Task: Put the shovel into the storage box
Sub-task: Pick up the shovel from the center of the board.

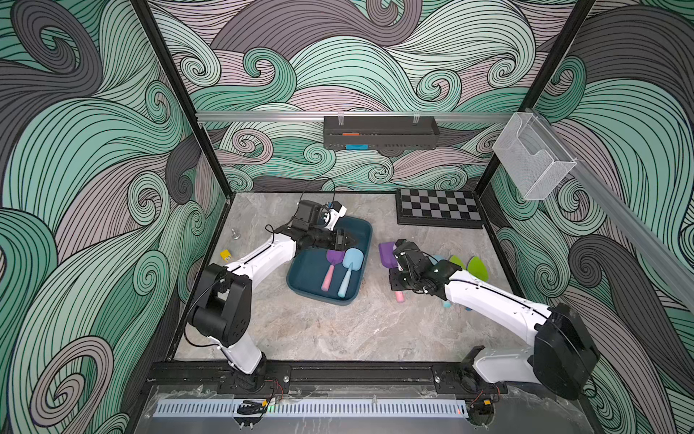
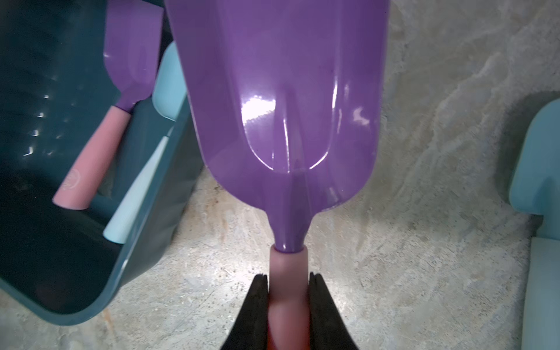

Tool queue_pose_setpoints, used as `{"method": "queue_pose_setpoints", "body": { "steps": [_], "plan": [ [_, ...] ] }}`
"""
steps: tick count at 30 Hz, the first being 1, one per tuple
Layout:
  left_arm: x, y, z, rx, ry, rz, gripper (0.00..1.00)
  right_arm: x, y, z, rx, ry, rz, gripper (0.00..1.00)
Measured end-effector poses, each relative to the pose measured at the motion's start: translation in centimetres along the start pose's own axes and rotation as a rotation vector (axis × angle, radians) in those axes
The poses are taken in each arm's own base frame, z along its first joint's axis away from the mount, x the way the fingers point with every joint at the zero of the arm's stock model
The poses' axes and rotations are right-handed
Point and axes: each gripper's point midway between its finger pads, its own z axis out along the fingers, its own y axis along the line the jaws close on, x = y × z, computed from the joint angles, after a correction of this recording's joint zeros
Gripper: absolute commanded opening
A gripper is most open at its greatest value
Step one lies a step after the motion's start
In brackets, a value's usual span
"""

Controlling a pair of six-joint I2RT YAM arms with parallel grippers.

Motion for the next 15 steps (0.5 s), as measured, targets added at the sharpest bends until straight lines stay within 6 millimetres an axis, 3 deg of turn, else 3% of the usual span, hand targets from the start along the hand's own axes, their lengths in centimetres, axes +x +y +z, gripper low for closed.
{"method": "queue_pose_setpoints", "body": {
  "steps": [8, 13, 15],
  "plan": [
    [0.7, -2.2, 1.9, 0.001, 0.029, 0.035, 0.48, -1.4, 3.6, -1.5, -0.064, -0.047, -0.072, 0.00],
    [0.5, -2.0, 2.3, -0.019, 0.027, 0.031, 0.46, -1.4, 4.7, -2.0, -0.083, -0.057, -0.094, 0.00],
    [0.5, -1.7, 2.4, -0.029, 0.027, 0.023, 0.40, -1.2, 5.0, -2.1, -0.088, -0.058, -0.103, 0.00]
  ]
}}
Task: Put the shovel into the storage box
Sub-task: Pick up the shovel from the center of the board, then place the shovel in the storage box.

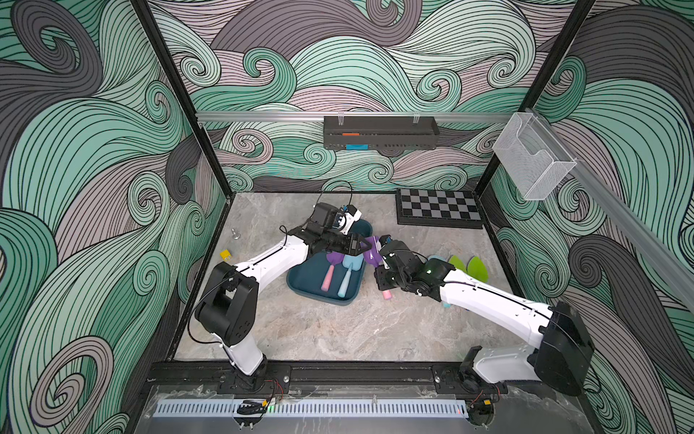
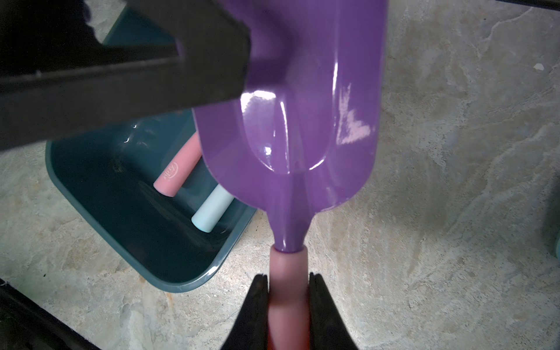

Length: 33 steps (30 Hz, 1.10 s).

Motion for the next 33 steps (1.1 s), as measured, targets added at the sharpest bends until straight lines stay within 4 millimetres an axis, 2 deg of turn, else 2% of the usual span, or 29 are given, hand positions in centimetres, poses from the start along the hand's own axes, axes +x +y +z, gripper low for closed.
{"method": "queue_pose_setpoints", "body": {
  "steps": [6, 9, 11, 12, 14, 16, 21, 24, 26, 29, 31, 33],
  "plan": [
    [0.2, 0.3, 0.4, -0.008, 0.007, -0.027, 0.12, -0.2, 0.4, -0.5, -0.013, -0.022, 0.007, 0.00],
    [-0.6, -1.1, 0.3, 0.044, -0.006, -0.045, 0.02, 0.2, 0.4, -0.1, -0.016, -0.025, 0.028, 0.01],
    [-0.7, -1.6, 0.5, 0.052, -0.011, -0.032, 0.00, 0.3, 0.2, 0.0, -0.014, -0.031, 0.041, 0.28],
    [-0.7, -1.6, 0.5, 0.054, -0.009, -0.034, 0.00, 0.3, 0.2, 0.0, -0.015, -0.035, 0.043, 0.32],
    [-0.7, -1.5, 0.4, 0.049, -0.011, -0.026, 0.00, -0.1, 0.6, -0.3, -0.033, -0.061, 0.047, 0.63],
    [-0.7, -1.3, 0.4, 0.045, -0.011, -0.024, 0.00, -0.6, 0.9, -1.0, -0.056, -0.097, 0.041, 0.72],
    [-1.1, -0.5, -0.6, 0.034, -0.001, -0.011, 0.00, -1.6, 1.0, -3.2, -0.106, -0.193, 0.045, 0.77],
    [-3.4, 0.4, -3.0, 0.014, 0.000, 0.037, 0.00, -1.5, 0.3, -4.2, -0.105, -0.234, 0.045, 0.79],
    [-6.1, 1.6, -5.5, -0.049, -0.026, 0.098, 0.00, -1.0, -0.4, -4.5, -0.091, -0.250, 0.044, 0.81],
    [-8.6, 4.0, -8.8, -0.176, -0.043, 0.173, 0.00, 0.3, -1.7, -4.3, -0.063, -0.247, 0.041, 0.81],
    [-9.4, 5.9, -10.2, -0.256, -0.025, 0.215, 0.00, 1.3, -2.5, -3.9, -0.042, -0.230, 0.041, 0.81],
    [-9.4, 8.0, -10.3, -0.325, 0.029, 0.245, 0.00, 1.9, -3.2, -3.5, -0.022, -0.211, 0.044, 0.82]
  ]
}}
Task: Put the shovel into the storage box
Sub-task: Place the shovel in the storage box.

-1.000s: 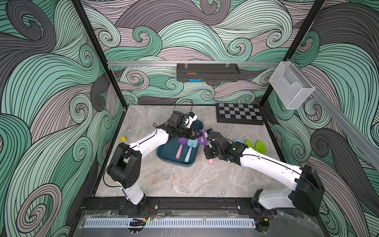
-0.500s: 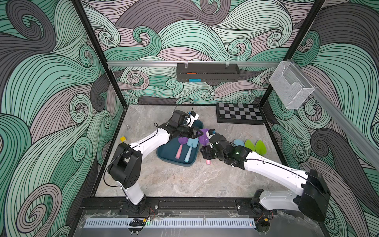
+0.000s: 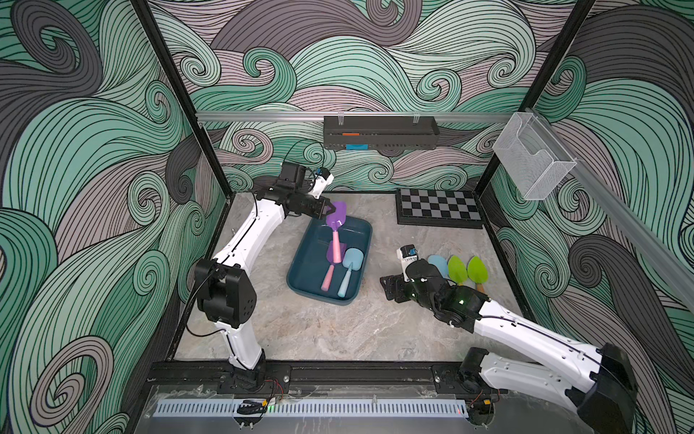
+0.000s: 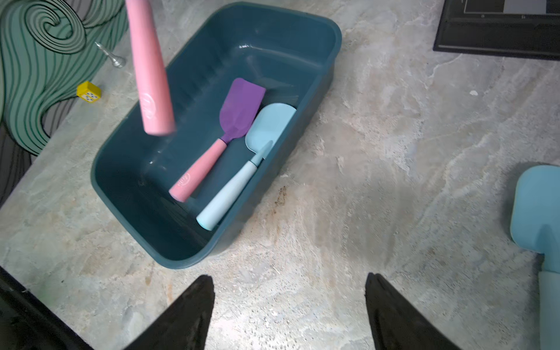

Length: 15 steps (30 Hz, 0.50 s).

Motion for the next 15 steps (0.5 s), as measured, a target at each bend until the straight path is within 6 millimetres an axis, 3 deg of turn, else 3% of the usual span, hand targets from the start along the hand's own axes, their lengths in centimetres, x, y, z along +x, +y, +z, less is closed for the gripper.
{"method": "queue_pose_setpoints", "body": {
  "steps": [8, 11, 15],
  "plan": [
    [6.4, 5.3, 6.0, -0.083, 0.366, 0.071, 0.00, 0.3, -1.1, 0.0, 0.026, 0.016, 0.006, 0.82],
    [8.4, 5.9, 6.6, -0.081, 0.446, 0.072, 0.00, 0.6, -1.5, -0.1, 0.029, 0.017, 0.013, 0.82],
    [9.1, 6.3, 6.3, -0.080, 0.471, 0.062, 0.00, 1.4, -2.3, 0.0, 0.040, 0.030, 0.021, 0.82]
  ]
}}
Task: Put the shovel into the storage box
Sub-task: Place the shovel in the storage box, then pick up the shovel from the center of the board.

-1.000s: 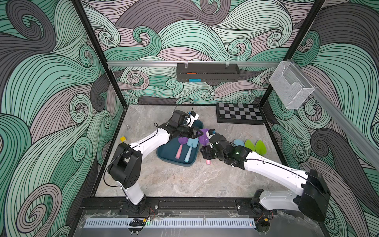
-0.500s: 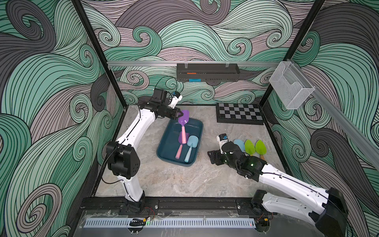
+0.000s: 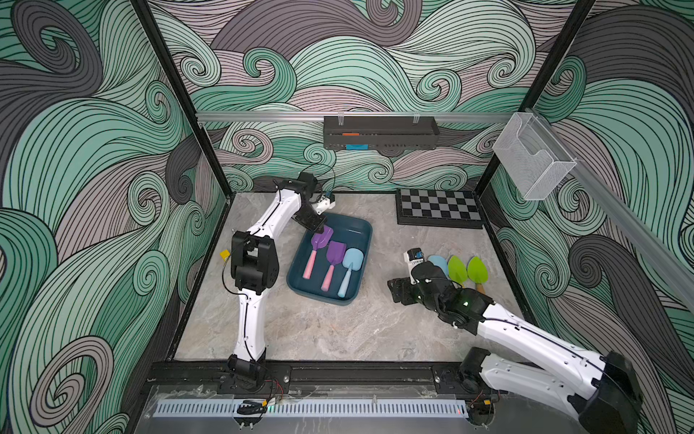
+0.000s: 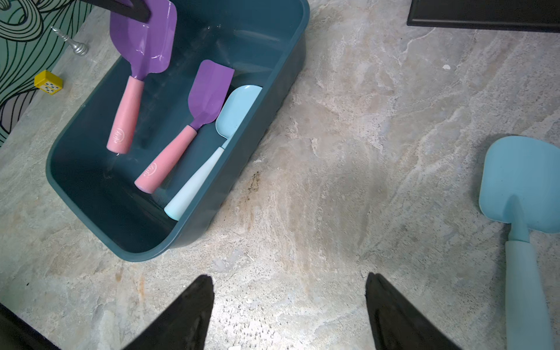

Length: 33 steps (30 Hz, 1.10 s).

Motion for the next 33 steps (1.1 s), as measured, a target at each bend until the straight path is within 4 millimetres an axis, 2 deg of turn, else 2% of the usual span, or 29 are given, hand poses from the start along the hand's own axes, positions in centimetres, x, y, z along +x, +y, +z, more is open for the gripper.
{"method": "queue_pose_setpoints", "body": {
  "steps": [5, 8, 12, 16, 18, 20, 23, 30, 33],
  "plan": [
    [0.2, 0.3, 0.9, 0.015, 0.008, -0.017, 0.00, 0.5, -0.4, 0.2, 0.008, 0.014, 0.003, 0.81],
    [0.9, 0.2, 2.7, 0.042, 0.025, -0.049, 0.00, 0.5, -0.4, 0.2, 0.007, 0.016, 0.006, 0.82],
    [2.9, -0.4, 5.4, 0.096, 0.086, -0.116, 0.00, 0.4, -0.4, 0.2, 0.007, 0.016, 0.010, 0.82],
    [3.5, -0.6, 6.3, 0.118, 0.109, -0.156, 0.00, 0.7, -0.8, 0.4, 0.015, 0.026, 0.021, 0.82],
    [3.5, -0.6, 6.3, 0.118, 0.111, -0.167, 0.08, 0.7, -1.2, 0.6, 0.021, 0.036, 0.040, 0.82],
    [3.5, -0.5, 6.3, 0.116, 0.109, -0.178, 0.19, 0.9, -1.9, 1.0, 0.036, 0.052, 0.065, 0.82],
    [2.9, -0.1, 6.4, 0.101, 0.086, -0.183, 0.29, 1.2, -3.4, 1.6, 0.076, 0.086, 0.112, 0.83],
    [2.4, 0.4, 6.3, 0.073, 0.064, -0.195, 0.35, 1.4, -7.3, 2.0, 0.173, 0.116, 0.228, 0.83],
    [1.9, 0.5, 5.0, 0.050, 0.041, -0.195, 0.36, 1.3, -9.7, 2.2, 0.236, 0.130, 0.292, 0.83]
  ]
}}
